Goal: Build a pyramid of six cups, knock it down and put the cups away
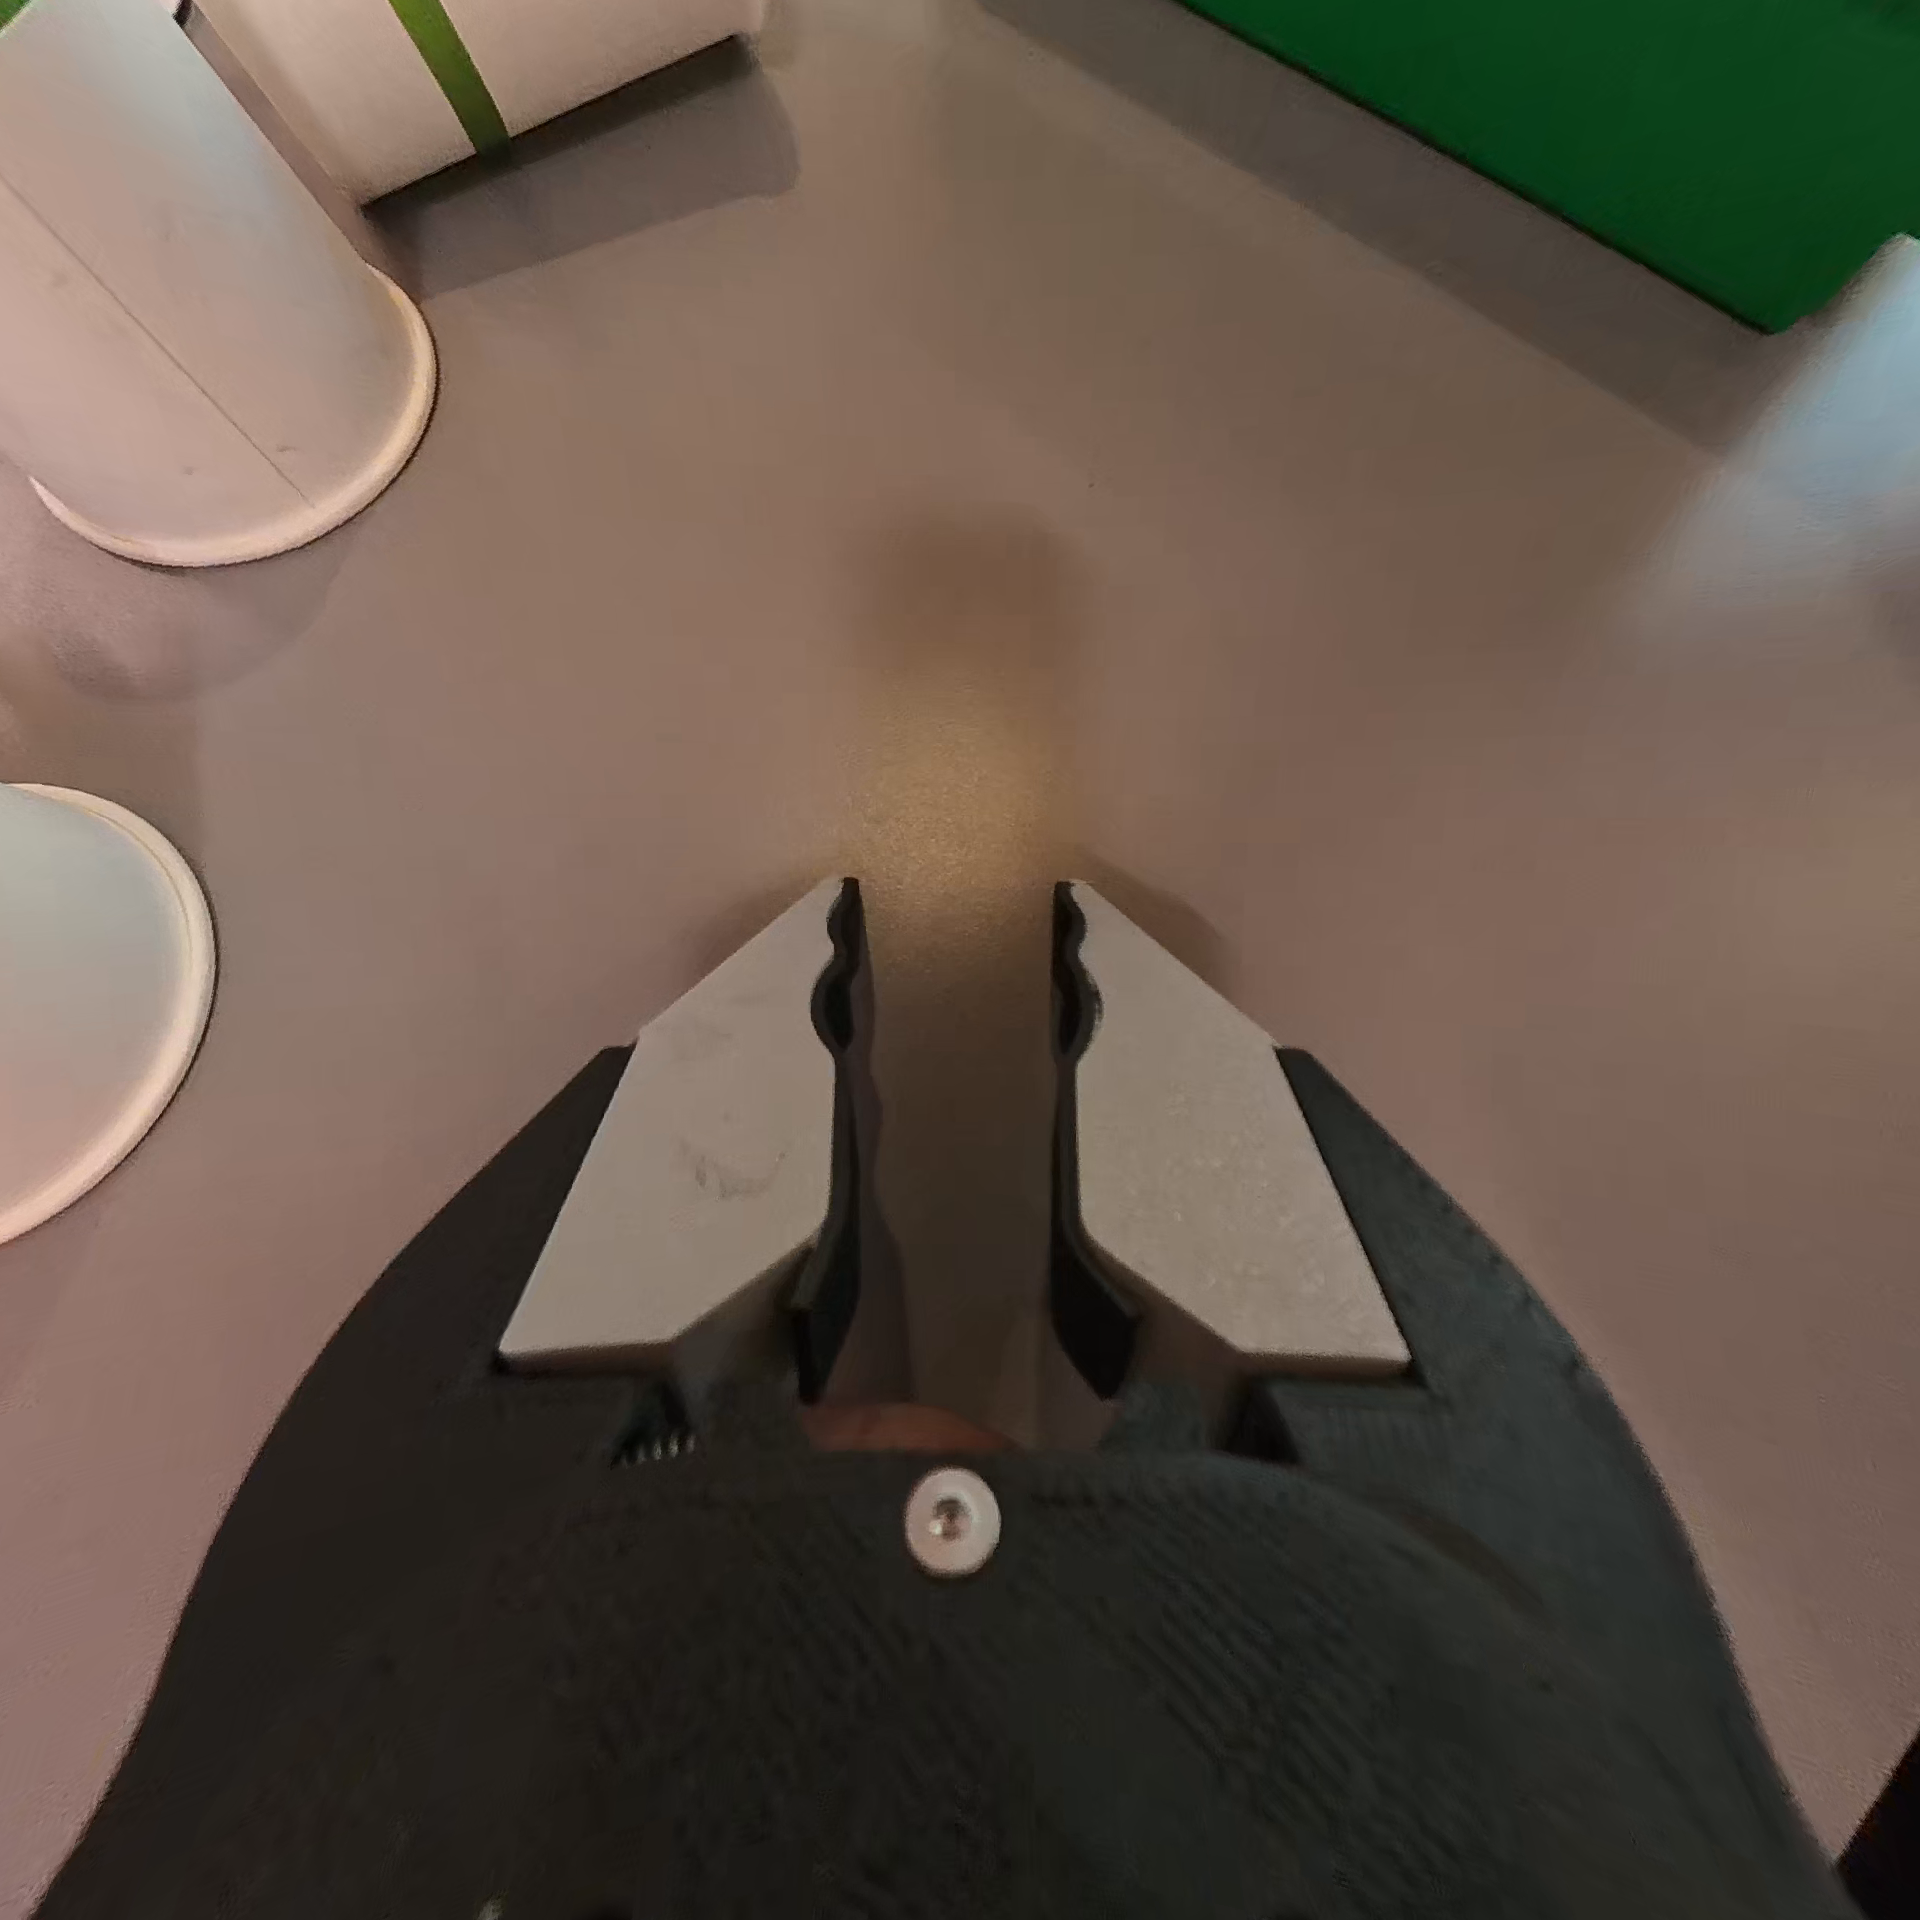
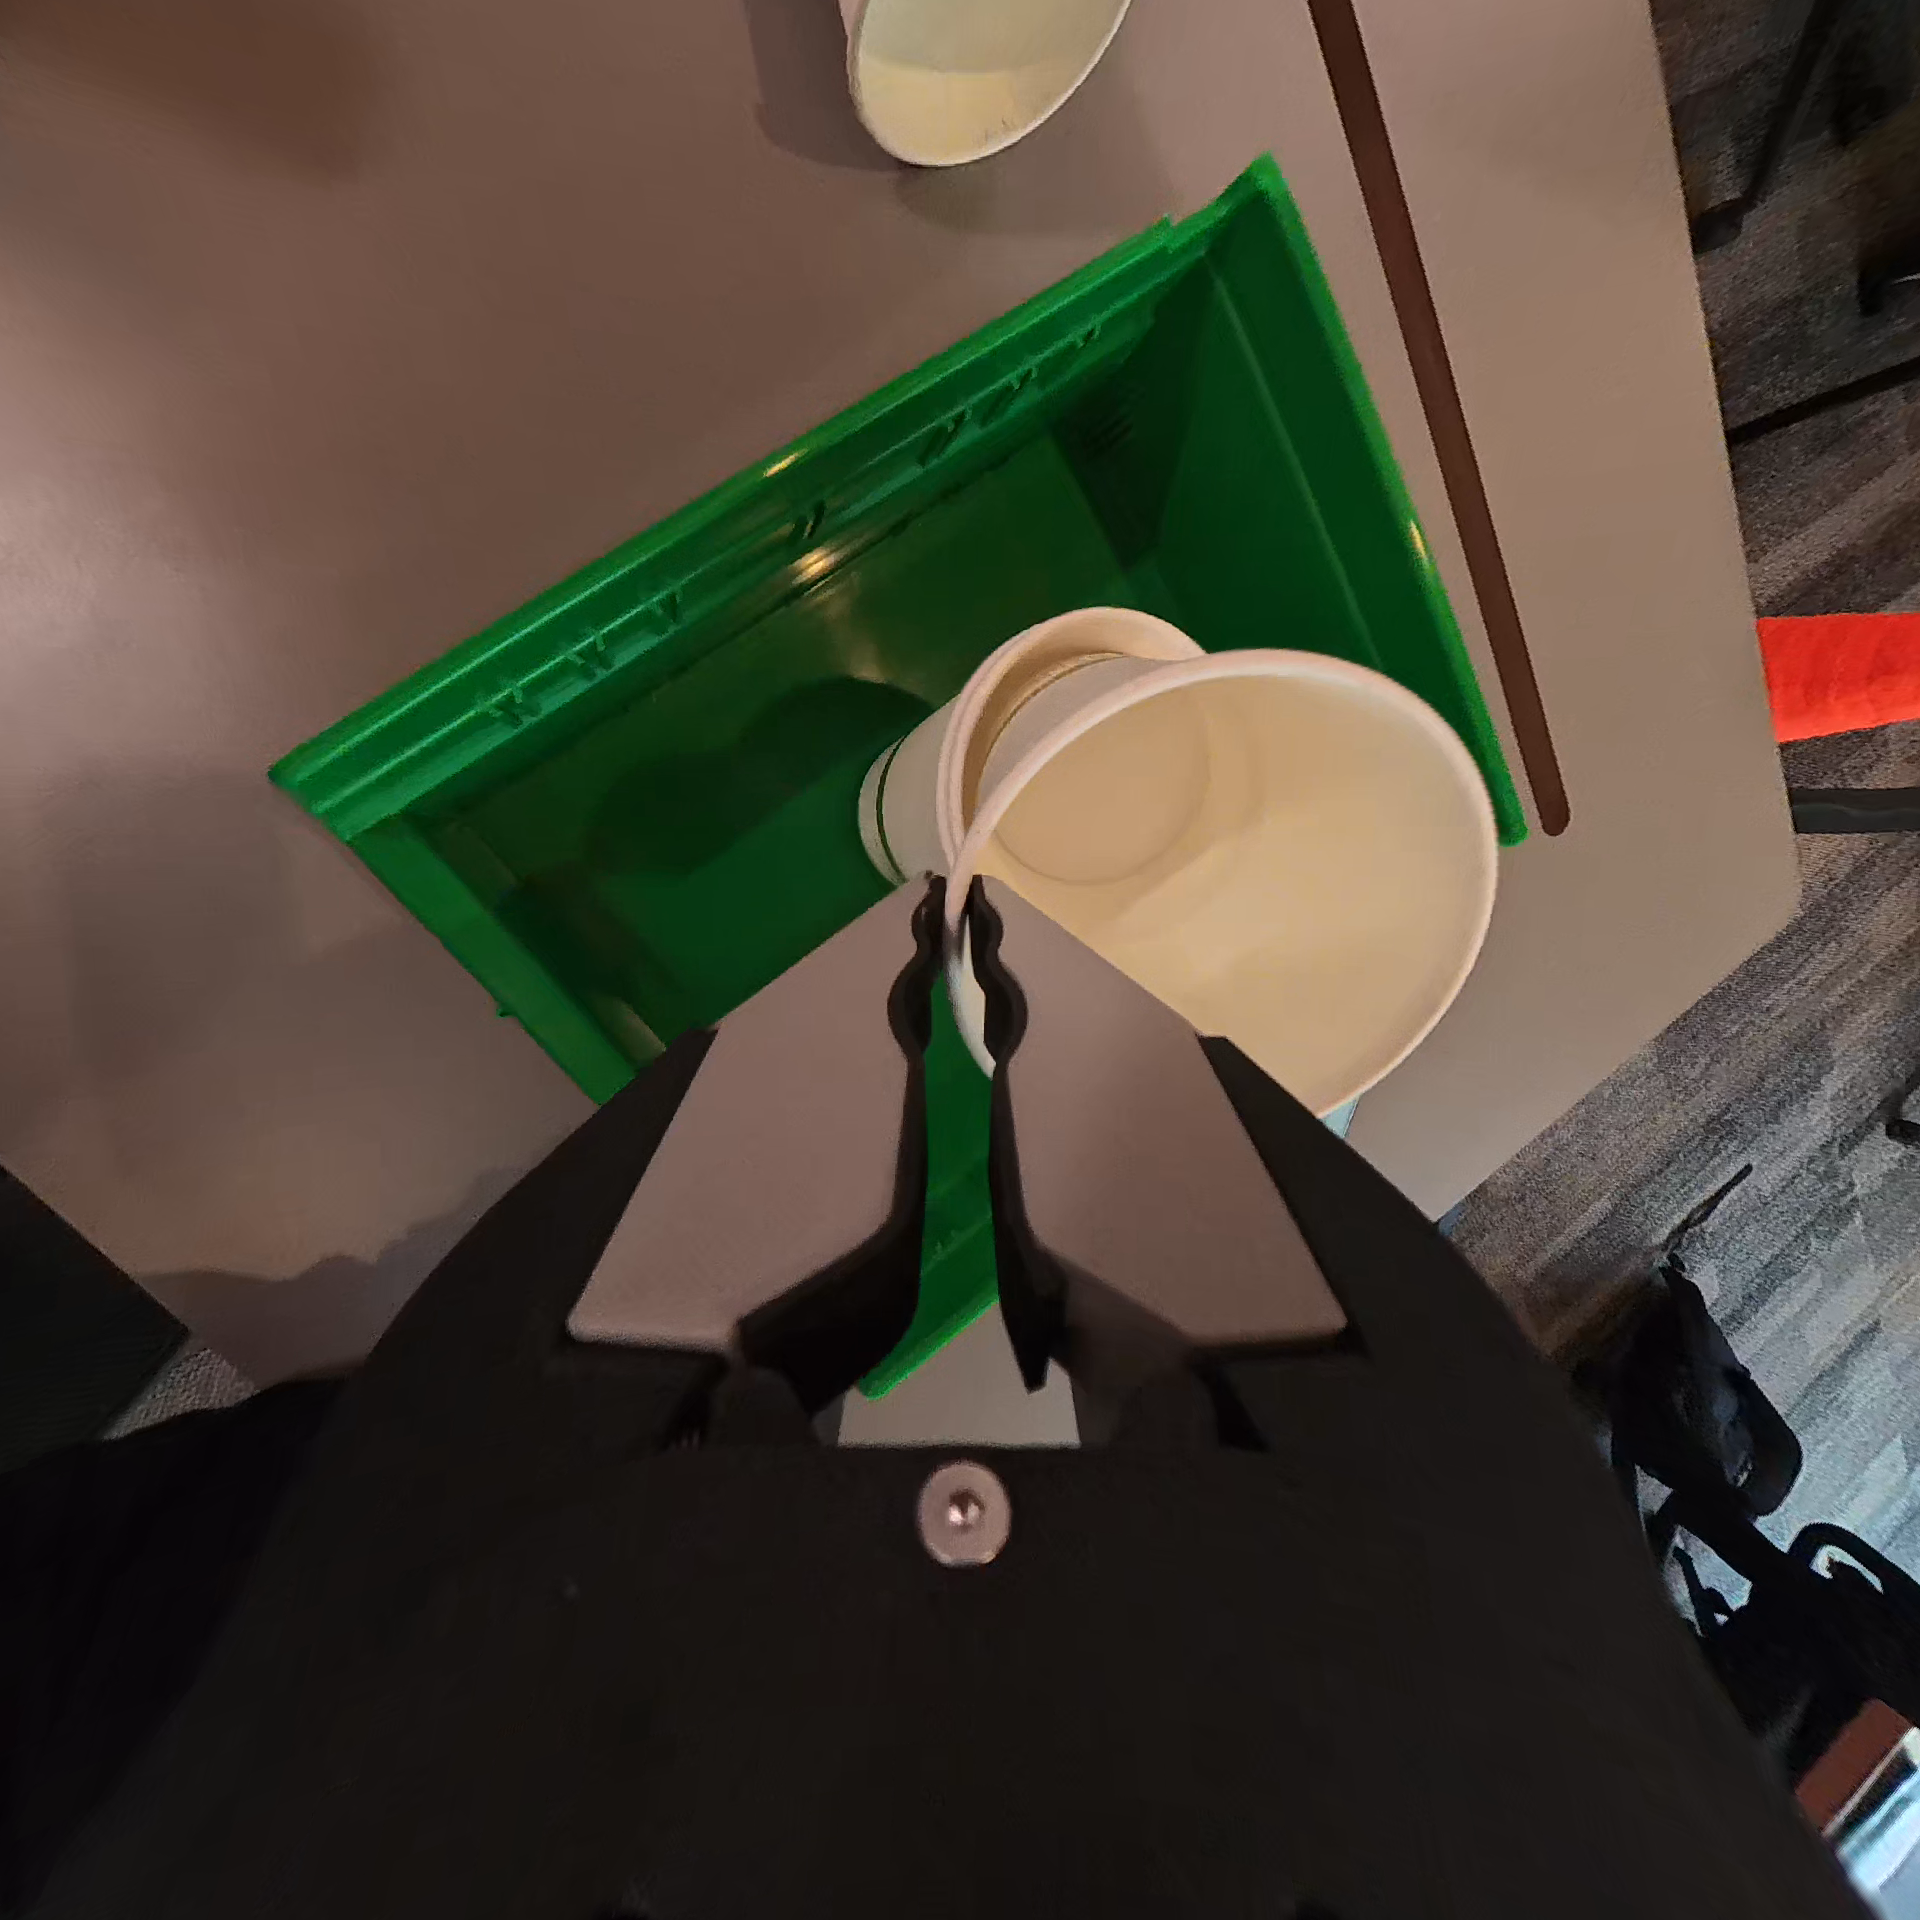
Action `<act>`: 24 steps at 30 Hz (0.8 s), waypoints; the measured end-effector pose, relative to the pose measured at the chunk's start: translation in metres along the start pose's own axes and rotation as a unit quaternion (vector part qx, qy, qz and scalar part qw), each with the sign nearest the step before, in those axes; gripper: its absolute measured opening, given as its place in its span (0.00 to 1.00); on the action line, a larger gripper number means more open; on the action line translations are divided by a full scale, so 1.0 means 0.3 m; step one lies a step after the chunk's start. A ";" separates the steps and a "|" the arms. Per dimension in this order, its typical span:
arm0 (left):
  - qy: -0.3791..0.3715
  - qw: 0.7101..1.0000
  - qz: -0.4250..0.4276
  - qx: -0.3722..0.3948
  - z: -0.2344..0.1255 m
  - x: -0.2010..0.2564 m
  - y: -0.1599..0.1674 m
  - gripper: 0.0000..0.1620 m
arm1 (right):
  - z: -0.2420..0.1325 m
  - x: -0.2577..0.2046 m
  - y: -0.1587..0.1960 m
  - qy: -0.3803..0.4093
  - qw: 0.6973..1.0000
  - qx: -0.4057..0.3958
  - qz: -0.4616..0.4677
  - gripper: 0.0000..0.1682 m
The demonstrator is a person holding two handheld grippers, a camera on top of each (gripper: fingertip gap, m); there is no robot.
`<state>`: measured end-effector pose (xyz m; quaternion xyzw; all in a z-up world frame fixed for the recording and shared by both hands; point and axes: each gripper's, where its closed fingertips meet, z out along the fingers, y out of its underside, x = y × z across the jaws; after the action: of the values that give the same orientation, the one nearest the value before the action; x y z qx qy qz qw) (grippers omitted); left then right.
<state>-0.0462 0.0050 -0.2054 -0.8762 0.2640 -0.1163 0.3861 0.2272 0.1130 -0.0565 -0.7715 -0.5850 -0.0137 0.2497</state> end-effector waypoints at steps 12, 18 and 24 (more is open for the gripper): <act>0.002 1.000 0.001 0.001 0.000 0.004 0.000 0.20 | 0.024 0.010 0.024 0.001 1.000 -0.026 -0.017 0.01; 0.001 1.000 0.001 0.001 0.000 0.005 0.001 0.20 | -0.011 0.030 -0.004 0.020 1.000 0.010 -0.013 0.06; -0.003 1.000 -0.002 0.001 -0.001 0.006 0.002 0.20 | -0.161 0.085 -0.127 0.084 0.986 0.141 0.016 0.06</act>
<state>-0.0449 0.0035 -0.2056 -0.8764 0.2612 -0.1150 0.3879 0.2137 0.1238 0.0079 -0.7339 -0.5455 0.0084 0.4047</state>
